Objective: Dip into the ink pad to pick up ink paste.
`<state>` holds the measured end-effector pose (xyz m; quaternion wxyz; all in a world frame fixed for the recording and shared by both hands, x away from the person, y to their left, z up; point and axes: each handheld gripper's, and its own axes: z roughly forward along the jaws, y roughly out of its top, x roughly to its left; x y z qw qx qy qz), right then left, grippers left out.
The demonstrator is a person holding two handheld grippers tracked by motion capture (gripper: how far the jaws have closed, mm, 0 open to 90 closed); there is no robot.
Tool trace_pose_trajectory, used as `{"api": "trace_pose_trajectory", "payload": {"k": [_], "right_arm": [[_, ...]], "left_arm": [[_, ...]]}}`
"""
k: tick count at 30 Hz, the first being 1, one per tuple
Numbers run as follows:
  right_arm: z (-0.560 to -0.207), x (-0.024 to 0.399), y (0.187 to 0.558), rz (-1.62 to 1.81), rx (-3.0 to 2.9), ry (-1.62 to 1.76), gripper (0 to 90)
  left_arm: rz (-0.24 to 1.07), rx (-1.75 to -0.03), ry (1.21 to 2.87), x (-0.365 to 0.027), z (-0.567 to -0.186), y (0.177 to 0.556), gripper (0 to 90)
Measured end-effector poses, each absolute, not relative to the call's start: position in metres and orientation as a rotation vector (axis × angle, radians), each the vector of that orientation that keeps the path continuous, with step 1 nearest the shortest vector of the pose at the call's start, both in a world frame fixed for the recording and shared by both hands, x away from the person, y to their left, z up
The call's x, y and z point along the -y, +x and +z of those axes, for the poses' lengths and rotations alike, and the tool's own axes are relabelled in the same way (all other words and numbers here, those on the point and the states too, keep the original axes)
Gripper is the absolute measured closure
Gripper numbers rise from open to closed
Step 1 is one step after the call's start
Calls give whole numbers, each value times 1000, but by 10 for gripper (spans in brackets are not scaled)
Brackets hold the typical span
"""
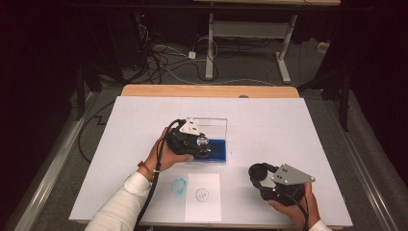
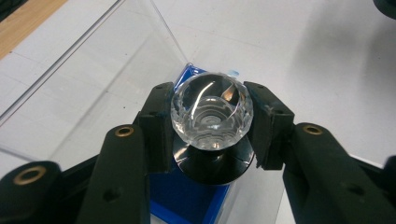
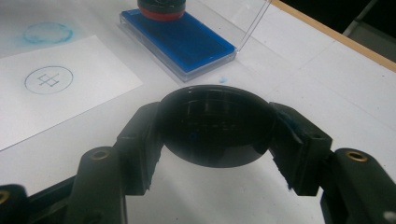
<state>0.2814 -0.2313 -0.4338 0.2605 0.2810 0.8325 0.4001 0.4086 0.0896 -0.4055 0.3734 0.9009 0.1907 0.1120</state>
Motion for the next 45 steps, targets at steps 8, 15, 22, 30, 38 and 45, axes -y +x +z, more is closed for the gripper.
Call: {"api": "trace_pose_trajectory", "payload": {"k": [8, 15, 22, 30, 38, 45], "right_arm": [[-435, 231, 279, 1082, -2263, 748, 388], [-434, 230, 278, 1085, -2267, 736, 387], [-436, 230, 278, 1080, -2275, 740, 387], [-436, 230, 278, 1076, -2277, 743, 387], [-437, 230, 277, 1069, -2285, 740, 387], [-438, 228, 278, 1065, -2300, 737, 387]], "left_arm": [[277, -509, 2319, -83, -410, 414, 546], [285, -516, 2343, -77, -414, 419, 546], [288, -541, 2352, -83, -416, 422, 546], [288, -561, 2348, -90, -417, 423, 546], [299, -593, 2349, -97, -424, 423, 546], [293, -595, 2329, -101, -428, 422, 545]]}}
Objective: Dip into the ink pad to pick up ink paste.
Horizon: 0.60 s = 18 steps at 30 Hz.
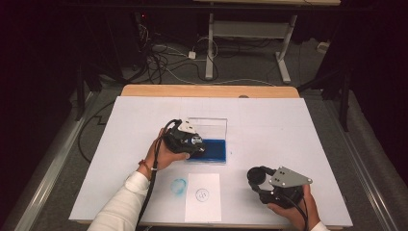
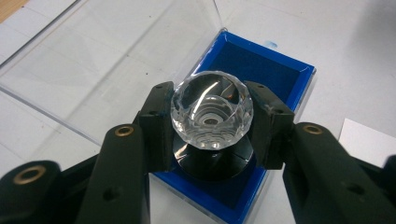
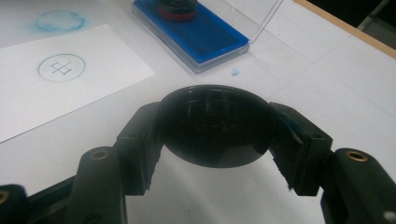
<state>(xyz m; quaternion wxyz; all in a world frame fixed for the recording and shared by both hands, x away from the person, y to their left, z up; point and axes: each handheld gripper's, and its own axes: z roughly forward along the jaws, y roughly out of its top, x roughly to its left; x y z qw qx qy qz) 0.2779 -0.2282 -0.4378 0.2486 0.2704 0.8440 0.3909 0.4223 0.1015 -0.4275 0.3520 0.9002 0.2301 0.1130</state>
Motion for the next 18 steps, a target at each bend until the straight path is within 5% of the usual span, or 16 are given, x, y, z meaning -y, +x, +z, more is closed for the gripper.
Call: {"api": "trace_pose_trajectory", "payload": {"k": [18], "right_arm": [[-439, 228, 278, 1054, -2305, 740, 386]], "left_arm": [[272, -613, 2318, -100, -429, 421, 545]]}}
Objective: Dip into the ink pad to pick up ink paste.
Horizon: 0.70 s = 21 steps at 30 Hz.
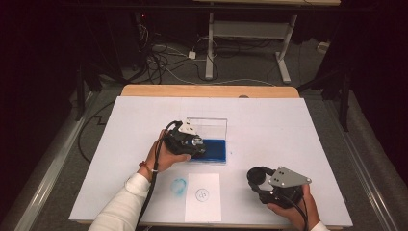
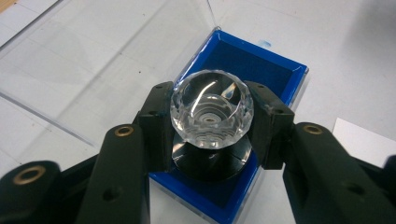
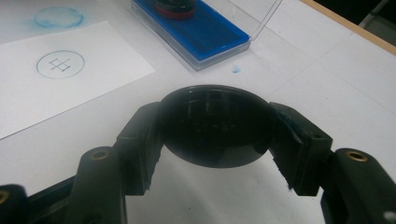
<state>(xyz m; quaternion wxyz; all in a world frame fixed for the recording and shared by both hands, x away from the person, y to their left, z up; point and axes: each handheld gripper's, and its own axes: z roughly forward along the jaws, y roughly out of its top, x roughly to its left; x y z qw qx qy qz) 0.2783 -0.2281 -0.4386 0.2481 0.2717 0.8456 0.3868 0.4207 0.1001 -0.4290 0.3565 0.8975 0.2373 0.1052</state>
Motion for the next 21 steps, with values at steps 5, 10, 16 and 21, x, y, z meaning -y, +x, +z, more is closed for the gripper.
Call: {"api": "trace_pose_trajectory", "payload": {"k": [5, 10, 16, 21], "right_arm": [[-438, 227, 277, 1054, -2306, 741, 387], [-438, 226, 276, 1052, -2310, 731, 387], [-438, 226, 276, 1050, -2310, 732, 387], [-438, 226, 276, 1047, -2314, 732, 386]], "left_arm": [[286, -613, 2321, -99, -430, 421, 546], [303, -604, 2323, -99, -431, 419, 546], [293, -608, 2308, -101, -433, 419, 546], [293, -621, 2280, -102, -436, 417, 546]]}}
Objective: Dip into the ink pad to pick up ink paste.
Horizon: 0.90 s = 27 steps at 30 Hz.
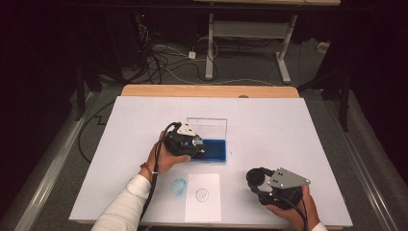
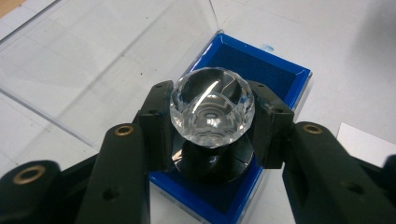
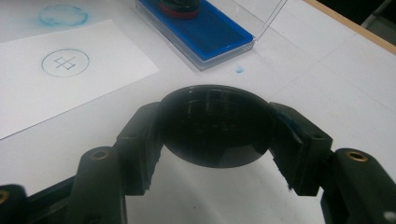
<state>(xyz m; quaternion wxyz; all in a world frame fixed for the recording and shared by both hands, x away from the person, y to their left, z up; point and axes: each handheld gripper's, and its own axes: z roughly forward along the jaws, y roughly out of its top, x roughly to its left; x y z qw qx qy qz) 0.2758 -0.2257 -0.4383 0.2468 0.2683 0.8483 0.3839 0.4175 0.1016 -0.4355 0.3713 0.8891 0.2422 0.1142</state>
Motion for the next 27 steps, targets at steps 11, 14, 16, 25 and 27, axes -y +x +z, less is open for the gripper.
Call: {"api": "trace_pose_trajectory", "payload": {"k": [11, 14, 16, 25, 27], "right_arm": [[-439, 226, 277, 1041, -2320, 734, 386], [-439, 226, 276, 1043, -2320, 736, 386], [-439, 227, 276, 1045, -2316, 738, 386], [-439, 227, 276, 1044, -2317, 738, 386], [-439, 227, 276, 1043, -2318, 736, 386]], "left_arm": [[323, -597, 2309, -100, -435, 416, 546], [309, -595, 2301, -103, -435, 416, 546], [309, -596, 2298, -103, -436, 416, 546], [313, -600, 2317, -101, -434, 416, 546], [309, -593, 2324, -101, -434, 416, 546]]}}
